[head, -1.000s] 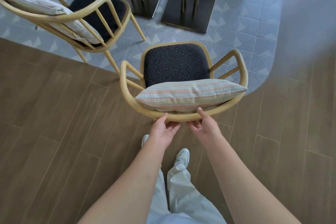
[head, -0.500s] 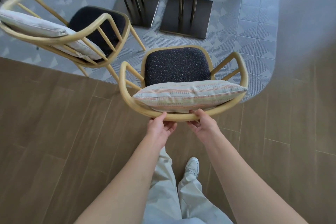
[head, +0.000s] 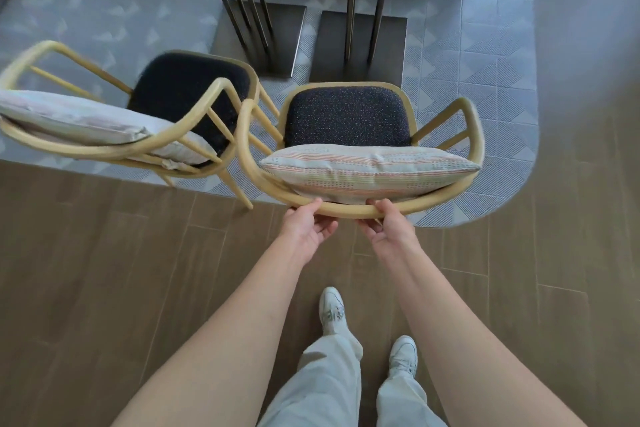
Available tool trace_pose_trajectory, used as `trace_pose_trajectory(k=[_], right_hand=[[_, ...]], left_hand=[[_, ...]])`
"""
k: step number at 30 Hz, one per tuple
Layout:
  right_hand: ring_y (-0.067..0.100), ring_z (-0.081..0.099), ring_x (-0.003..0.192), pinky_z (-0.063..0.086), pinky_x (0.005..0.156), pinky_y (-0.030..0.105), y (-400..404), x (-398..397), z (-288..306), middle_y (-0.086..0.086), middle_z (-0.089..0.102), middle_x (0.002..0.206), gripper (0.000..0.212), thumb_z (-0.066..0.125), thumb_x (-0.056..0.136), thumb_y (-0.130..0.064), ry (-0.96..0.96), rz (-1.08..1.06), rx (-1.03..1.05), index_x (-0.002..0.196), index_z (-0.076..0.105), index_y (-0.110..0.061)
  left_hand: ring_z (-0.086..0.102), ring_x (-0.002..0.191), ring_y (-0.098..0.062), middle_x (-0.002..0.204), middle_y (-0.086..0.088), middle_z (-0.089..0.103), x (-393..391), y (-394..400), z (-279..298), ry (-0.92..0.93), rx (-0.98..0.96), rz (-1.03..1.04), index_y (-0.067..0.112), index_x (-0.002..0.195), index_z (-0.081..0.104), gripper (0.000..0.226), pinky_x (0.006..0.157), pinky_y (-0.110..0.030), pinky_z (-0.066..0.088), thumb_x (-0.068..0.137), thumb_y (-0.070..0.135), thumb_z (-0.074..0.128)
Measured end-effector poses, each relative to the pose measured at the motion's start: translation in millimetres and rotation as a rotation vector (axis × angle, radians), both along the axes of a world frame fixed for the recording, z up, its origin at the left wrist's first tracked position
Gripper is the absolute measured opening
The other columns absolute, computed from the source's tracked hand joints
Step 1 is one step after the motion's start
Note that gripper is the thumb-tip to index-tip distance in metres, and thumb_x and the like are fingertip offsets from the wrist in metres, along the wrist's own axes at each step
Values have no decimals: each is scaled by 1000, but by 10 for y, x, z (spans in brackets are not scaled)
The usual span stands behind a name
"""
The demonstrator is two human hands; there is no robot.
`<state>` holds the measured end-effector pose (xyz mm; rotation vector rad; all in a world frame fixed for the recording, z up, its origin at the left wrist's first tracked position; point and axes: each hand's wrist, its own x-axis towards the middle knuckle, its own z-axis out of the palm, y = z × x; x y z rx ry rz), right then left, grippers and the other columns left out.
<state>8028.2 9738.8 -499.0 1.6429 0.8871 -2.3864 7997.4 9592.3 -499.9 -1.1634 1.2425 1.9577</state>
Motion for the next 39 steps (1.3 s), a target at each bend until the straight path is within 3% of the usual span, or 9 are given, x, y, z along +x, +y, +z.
trace_pose_trajectory(k=[6, 11, 16, 19, 24, 27, 31, 34, 39], right_hand=[[31, 67, 96, 59, 87, 48, -137, -582, -39, 19, 66, 112, 28, 61, 94, -1, 17, -44, 16, 119, 50, 3], [29, 69, 91, 63, 77, 41, -254, -820, -119, 25, 60, 124, 42, 62, 94, -2, -1, 53, 80, 131, 45, 9], [26, 70, 92, 62, 82, 39, -307, -870, -202, 25, 59, 127, 48, 64, 95, -5, 5, 75, 129, 135, 42, 9], [25, 70, 95, 60, 89, 41, -300, -867, -209, 24, 59, 130, 46, 63, 96, -7, 4, 93, 125, 135, 43, 9], [24, 70, 98, 60, 89, 40, -317, -872, -204, 22, 59, 129, 50, 64, 97, -11, 3, 99, 138, 137, 41, 8], [24, 71, 96, 60, 88, 40, -292, -880, -194, 21, 59, 130, 52, 67, 95, -12, -9, 119, 137, 137, 42, 7], [25, 74, 90, 62, 80, 39, -176, -792, -170, 19, 69, 119, 48, 73, 91, -17, -35, 186, 116, 129, 53, 4], [27, 73, 96, 61, 86, 42, -62, -689, -168, 15, 70, 117, 43, 73, 90, -21, -38, 144, 171, 125, 57, -1], [24, 71, 98, 59, 92, 44, 13, -689, -108, 14, 65, 124, 36, 68, 94, -11, 6, 73, 205, 125, 55, 0]], left_hand=[[75, 79, -31, 116, -25, 69, -646, -129, -64, 22, 23, -54, 1, 137, 48, 40, 51, -29, 56, 102, 16, 58], [73, 88, -31, 117, -21, 70, -892, -205, -174, 20, -19, -11, 7, 128, 50, 30, 59, -33, 60, 102, 18, 60], [72, 100, -33, 122, -19, 69, -932, -290, -229, 63, 6, -27, 13, 134, 48, 37, 65, -36, 60, 101, 21, 62], [73, 101, -33, 123, -17, 69, -933, -312, -244, 70, 22, -16, 16, 137, 49, 40, 67, -36, 60, 100, 22, 63], [76, 96, -27, 114, -9, 73, -903, -277, -270, 95, -24, -5, 22, 138, 50, 42, 74, -36, 59, 99, 27, 65], [77, 92, -23, 113, -5, 74, -859, -241, -271, 113, -57, -3, 23, 137, 51, 41, 70, -33, 58, 99, 31, 64], [77, 88, -22, 112, -4, 75, -848, -270, -266, 129, -107, -33, 20, 135, 53, 43, 73, -35, 59, 96, 35, 67], [77, 86, -21, 111, -6, 75, -835, -276, -241, 115, -129, -22, 17, 132, 56, 42, 72, -35, 60, 95, 32, 70], [76, 94, -27, 114, -9, 74, -778, -272, -229, 116, -114, 23, 16, 122, 61, 25, 80, -42, 62, 100, 27, 63]])
